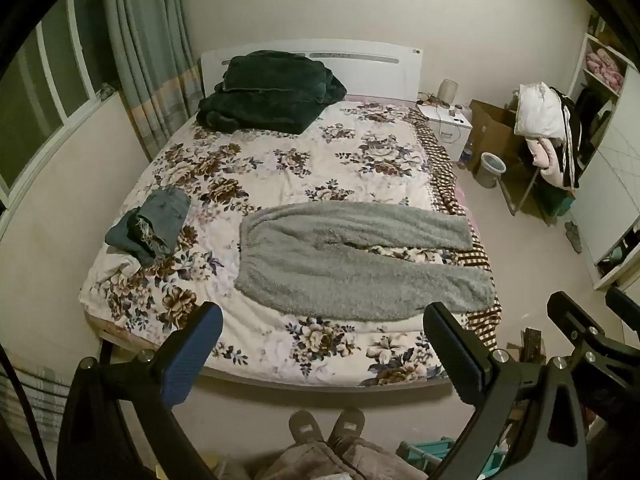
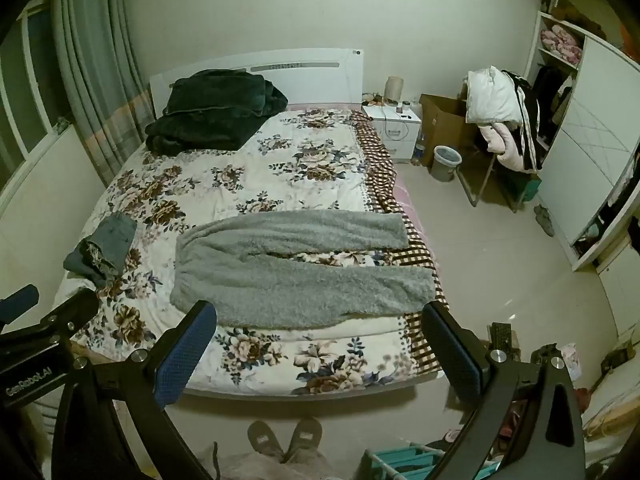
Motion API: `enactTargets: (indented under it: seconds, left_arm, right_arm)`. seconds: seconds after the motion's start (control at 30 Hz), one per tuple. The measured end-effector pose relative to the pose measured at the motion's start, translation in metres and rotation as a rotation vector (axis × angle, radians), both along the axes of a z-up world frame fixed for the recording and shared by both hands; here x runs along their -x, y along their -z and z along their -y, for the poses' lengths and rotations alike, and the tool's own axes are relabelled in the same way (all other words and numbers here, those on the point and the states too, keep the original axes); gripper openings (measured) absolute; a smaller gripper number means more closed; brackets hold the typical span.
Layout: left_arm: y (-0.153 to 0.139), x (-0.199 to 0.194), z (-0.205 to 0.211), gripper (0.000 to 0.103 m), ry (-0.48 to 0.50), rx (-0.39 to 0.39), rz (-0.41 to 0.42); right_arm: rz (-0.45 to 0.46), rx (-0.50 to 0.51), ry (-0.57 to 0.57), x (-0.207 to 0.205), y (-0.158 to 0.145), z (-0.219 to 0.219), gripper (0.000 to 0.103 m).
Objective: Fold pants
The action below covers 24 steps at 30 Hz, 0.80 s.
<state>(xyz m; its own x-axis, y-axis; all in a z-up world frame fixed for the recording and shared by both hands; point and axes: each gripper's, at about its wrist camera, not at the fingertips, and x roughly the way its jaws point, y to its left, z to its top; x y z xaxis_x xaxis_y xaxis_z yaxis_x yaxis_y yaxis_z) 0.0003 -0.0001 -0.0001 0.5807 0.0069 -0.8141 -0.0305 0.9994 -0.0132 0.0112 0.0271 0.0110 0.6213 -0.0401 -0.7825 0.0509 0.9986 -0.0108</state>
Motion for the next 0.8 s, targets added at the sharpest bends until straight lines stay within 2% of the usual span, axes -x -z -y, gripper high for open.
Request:
enactTargets:
  seconds: [0.8]
  left_arm:
    - [-0.0014, 0.0008, -0.0065, 0.103, 0.000, 0.004, 0.012]
  right_arm:
    - [-0.005, 0.007, -0.002, -0.0002, -0.0076, -0.0061, 0.103]
